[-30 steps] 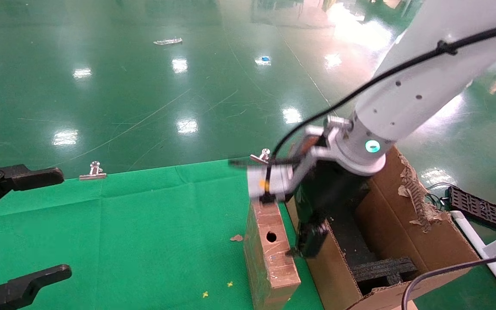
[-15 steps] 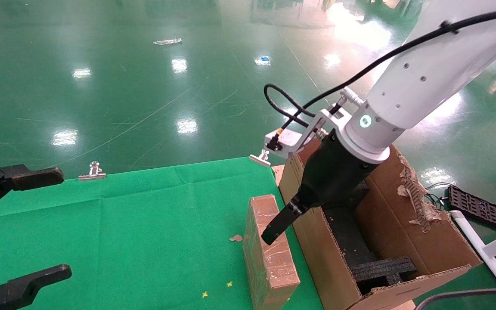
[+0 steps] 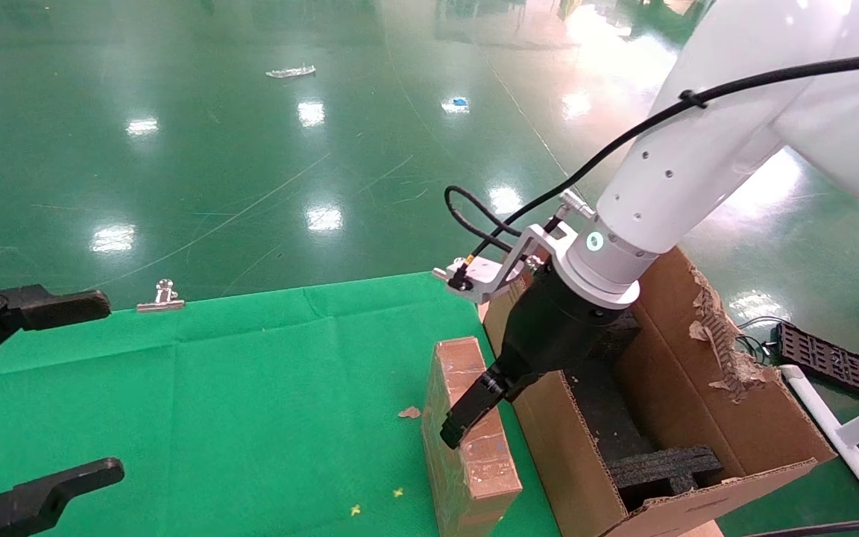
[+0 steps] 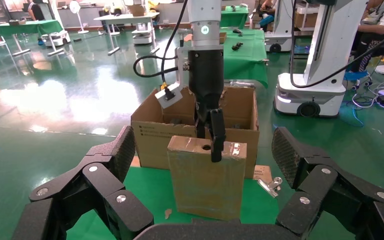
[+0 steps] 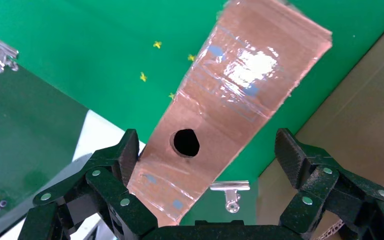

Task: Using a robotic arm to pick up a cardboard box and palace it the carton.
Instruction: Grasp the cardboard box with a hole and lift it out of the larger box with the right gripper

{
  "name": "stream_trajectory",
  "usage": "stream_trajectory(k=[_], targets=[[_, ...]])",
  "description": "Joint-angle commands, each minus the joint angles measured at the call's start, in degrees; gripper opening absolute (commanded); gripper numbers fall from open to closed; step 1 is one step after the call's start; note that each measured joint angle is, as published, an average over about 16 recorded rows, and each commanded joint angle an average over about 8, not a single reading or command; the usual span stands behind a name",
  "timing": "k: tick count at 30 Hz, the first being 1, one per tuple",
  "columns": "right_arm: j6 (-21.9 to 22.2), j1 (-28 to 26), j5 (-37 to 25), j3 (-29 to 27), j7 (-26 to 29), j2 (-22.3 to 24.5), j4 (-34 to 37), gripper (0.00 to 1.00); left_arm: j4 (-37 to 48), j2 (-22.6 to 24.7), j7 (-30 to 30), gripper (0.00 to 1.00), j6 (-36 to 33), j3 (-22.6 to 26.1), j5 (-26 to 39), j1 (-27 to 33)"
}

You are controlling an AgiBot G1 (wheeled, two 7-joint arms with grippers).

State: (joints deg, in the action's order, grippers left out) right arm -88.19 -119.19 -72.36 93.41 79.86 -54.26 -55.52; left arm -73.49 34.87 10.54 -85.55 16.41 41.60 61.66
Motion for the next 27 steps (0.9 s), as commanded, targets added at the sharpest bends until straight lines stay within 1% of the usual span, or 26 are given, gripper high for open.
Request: stream_trajectory(k=[1, 3, 4, 5, 6, 8, 9, 11, 12, 13, 27], targets=[[0.06, 0.32, -0.15, 0.24, -0.37, -0.53, 0.41, 0.44, 0.00, 0.00, 0.00, 0.95, 0.00, 0.01, -0.01, 0.00], [0.10, 0.41, -0.39, 0.47, -0.31, -0.67, 0.18, 0.19, 0.00, -0.01, -0.01, 0.81, 0.01, 0.02, -0.01, 0.00], [0.12, 0.45, -0.49, 0.58, -0.24, -0.69, 0.02, 0.10, 0.00, -0.01, -0.01, 0.71, 0.01, 0.02, -0.01, 0.00], [0.14, 0.47, -0.60, 0.69, -0.15, -0.68, -0.16, 0.04, 0.00, -0.01, -0.01, 0.59, 0.01, 0.02, -0.02, 0.01], [0.16, 0.49, -0.69, 0.79, -0.05, -0.65, -0.36, 0.01, 0.00, -0.01, -0.01, 0.46, 0.01, 0.03, -0.02, 0.01], [0.21, 0.52, -0.84, 0.96, 0.19, -0.54, -0.80, 0.00, 0.00, -0.01, -0.02, 0.22, 0.02, 0.04, -0.02, 0.01], [0.24, 0.54, -0.87, 1.04, 0.31, -0.46, -1.03, 0.00, 0.00, -0.02, -0.02, 0.13, 0.02, 0.04, -0.03, 0.01], [0.28, 0.58, -0.93, 1.17, 0.53, -0.31, -1.49, 0.00, 0.00, -0.02, -0.02, 0.03, 0.02, 0.05, -0.03, 0.01], [0.30, 0.60, -0.96, 1.24, 0.64, -0.25, -1.71, 0.00, 0.00, -0.02, -0.03, 0.00, 0.02, 0.05, -0.03, 0.01], [0.32, 0.63, -0.99, 1.31, 0.74, -0.19, -1.92, 0.00, 0.00, -0.02, -0.03, 0.00, 0.02, 0.05, -0.04, 0.01], [0.58, 1.11, -1.43, 2.17, 1.42, 0.16, -3.50, 0.00, 0.00, -0.04, -0.05, 0.00, 0.05, 0.11, -0.07, 0.02]])
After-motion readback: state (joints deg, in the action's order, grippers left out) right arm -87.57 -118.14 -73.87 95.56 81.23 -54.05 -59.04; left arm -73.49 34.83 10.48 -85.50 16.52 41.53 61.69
